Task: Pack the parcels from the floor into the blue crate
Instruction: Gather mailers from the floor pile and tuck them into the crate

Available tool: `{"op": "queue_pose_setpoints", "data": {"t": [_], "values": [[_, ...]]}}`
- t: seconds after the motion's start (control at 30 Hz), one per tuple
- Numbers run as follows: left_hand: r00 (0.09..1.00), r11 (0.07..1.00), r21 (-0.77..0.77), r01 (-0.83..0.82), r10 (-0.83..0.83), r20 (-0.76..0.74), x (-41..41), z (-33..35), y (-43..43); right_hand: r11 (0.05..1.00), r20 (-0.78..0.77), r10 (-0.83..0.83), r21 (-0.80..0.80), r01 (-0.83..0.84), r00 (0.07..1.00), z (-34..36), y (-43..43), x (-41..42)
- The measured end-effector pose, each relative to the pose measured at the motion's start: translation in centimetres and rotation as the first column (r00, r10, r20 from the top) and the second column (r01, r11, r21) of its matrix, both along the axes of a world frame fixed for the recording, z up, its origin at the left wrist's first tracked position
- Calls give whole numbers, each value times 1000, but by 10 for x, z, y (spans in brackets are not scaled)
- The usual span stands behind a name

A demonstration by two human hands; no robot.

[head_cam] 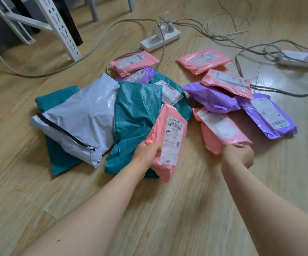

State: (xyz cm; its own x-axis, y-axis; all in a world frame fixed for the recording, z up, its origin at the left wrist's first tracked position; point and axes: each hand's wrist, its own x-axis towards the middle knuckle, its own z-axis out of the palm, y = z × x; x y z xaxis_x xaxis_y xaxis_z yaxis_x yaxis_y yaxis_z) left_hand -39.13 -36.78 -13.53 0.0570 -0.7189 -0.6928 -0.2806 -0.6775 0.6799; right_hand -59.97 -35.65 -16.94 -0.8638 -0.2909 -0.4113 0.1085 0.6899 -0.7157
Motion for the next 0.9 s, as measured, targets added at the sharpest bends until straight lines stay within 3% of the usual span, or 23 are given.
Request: {"op": "queue_pose_setpoints", "data": {"t": [0.1, 0.27, 0.37, 0.43, 0.53, 0.63, 0.77, 0.9], "values": [[999, 999, -9, -48, 48, -7, 11, 3, 4, 992, -11, 120, 31, -120, 993, 1, 9, 22], [989, 987, -59, -149, 148, -21, 36, 0, 15, 898, 124, 394, 158, -410, 911, 2, 37, 61], [988, 984, -94, -149, 151, 23, 51, 0, 21, 893, -90, 400, 263, -366, 912, 12, 40, 64], [979, 973, -124, -194, 200, 37, 61, 1, 26, 900, -134, 395, 256, -353, 909, 19, 36, 63], [939, 937, -89, -339, 332, -85, 75, 1, 30, 865, -66, 439, 301, -402, 896, 16, 28, 64], [921, 942, 30, -333, 332, -206, 82, -2, 31, 817, 5, 478, 365, -447, 878, 6, 23, 70], [951, 965, 31, -259, 260, -166, 84, -8, 30, 821, 24, 478, 344, -456, 878, -4, 25, 90], [949, 959, 10, -285, 283, -138, 95, -8, 33, 739, 74, 551, 420, -527, 832, -4, 32, 106]]}}
